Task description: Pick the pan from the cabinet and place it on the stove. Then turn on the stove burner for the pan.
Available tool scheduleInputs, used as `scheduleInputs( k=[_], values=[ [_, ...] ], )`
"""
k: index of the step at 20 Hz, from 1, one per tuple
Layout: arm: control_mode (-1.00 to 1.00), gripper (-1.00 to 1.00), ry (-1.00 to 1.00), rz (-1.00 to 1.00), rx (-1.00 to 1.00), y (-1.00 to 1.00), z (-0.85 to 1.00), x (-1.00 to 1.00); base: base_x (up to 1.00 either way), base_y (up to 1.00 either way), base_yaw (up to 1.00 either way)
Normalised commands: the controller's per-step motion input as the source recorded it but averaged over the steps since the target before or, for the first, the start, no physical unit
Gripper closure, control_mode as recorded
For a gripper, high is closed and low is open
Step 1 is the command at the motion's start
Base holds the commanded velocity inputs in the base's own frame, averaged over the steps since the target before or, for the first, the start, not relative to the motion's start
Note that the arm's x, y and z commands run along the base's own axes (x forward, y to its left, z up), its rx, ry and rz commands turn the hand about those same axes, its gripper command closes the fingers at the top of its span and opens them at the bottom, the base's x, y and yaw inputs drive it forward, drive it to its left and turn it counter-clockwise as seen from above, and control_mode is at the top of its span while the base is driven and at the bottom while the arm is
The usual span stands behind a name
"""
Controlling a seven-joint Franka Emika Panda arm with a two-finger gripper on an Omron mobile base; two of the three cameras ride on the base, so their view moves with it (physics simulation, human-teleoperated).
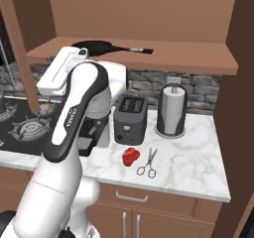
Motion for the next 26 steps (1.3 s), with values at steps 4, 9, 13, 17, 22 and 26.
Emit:
scheduleInputs(
  k=[4,9,13,17,22,26],
  values=[
    [-1.0,-1.0,-0.01,0.16,-0.2,0.93,0.0,-0.74,0.0,0.0,0.0],
    [-1.0,-1.0,0.0,0.1,-0.17,0.99,0.0,-0.52,0.0,0.0,0.0],
    [-1.0,-1.0,0.0,-0.01,-0.15,0.97,-0.02,-0.2,0.0,0.0,0.0],
    [-1.0,-1.0,0.0,-0.09,-0.12,0.74,-0.04,-0.01,0.0,0.0,0.0],
    [-1.0,-1.0,0.0,-0.11,-0.09,0.53,-0.03,0.0,0.0,0.0,0.0],
    [-1.0,-1.0,0.0,-0.05,-0.06,0.2,-0.01,0.0,0.0,0.0,0.0]
  ],
)
